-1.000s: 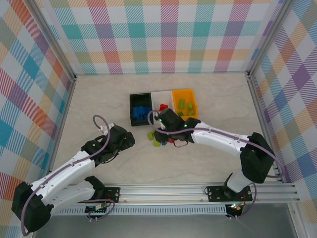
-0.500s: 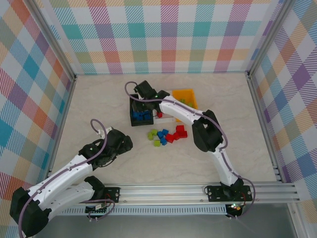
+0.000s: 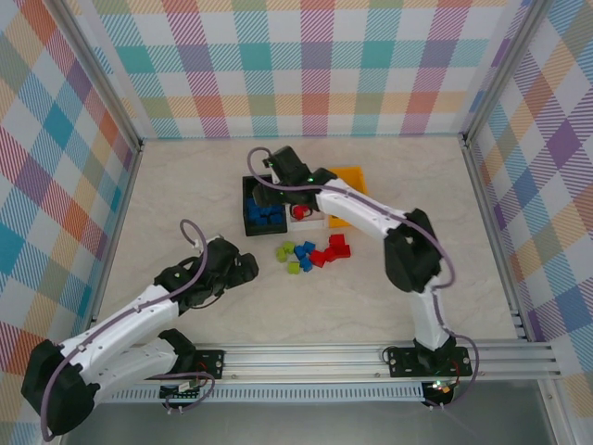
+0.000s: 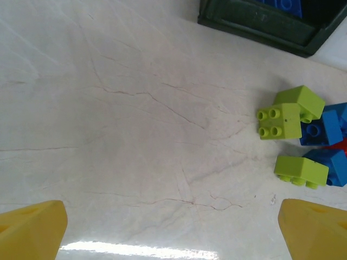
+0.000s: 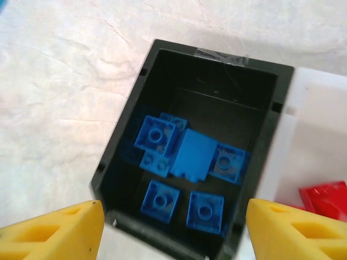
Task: Sort the legos into containers by color
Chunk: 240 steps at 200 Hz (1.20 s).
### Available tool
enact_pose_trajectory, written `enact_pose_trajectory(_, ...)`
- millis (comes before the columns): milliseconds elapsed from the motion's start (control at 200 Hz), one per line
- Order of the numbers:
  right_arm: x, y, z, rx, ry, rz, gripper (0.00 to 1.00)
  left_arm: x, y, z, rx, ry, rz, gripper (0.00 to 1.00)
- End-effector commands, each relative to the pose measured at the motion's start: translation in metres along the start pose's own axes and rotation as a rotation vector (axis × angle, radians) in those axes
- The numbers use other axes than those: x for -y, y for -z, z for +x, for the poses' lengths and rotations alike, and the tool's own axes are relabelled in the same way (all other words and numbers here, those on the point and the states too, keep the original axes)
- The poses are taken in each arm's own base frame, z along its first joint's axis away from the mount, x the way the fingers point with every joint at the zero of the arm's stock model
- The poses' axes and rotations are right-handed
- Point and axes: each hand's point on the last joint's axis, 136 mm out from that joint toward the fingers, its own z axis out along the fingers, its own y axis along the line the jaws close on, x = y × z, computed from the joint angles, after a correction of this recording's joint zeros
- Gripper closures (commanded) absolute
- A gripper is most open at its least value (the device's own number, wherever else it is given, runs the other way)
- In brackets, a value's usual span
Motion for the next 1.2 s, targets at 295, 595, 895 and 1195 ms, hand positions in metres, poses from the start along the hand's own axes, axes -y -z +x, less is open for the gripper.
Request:
enact_pose_trajectory(295, 0.048, 0.087, 0.114, -0.062, -0.066, 0.072, 0.30, 0.066, -0.022, -0.001, -0.059, -0.140, 0.048, 0.00)
enact_pose_trajectory(595, 0.121, 0.086, 0.189, -0.173, -0.236, 0.227, 0.33, 0.050, -0.027, 0.005, -0.068, -0.144, -0.012, 0.00)
enact_pose_trajectory(895, 0.130, 0.044, 0.157, -0.102, -0.254, 0.270, 0.30, 0.048, -0.026, 0.005, -0.069, -0.143, -0.020, 0.00)
enact_pose_trajectory(1195, 0.153, 0.023, 0.174, -0.179, -0.246, 0.398, 0.40, 0.041, -0.023, 0.005, -0.065, -0.148, -0.038, 0.00)
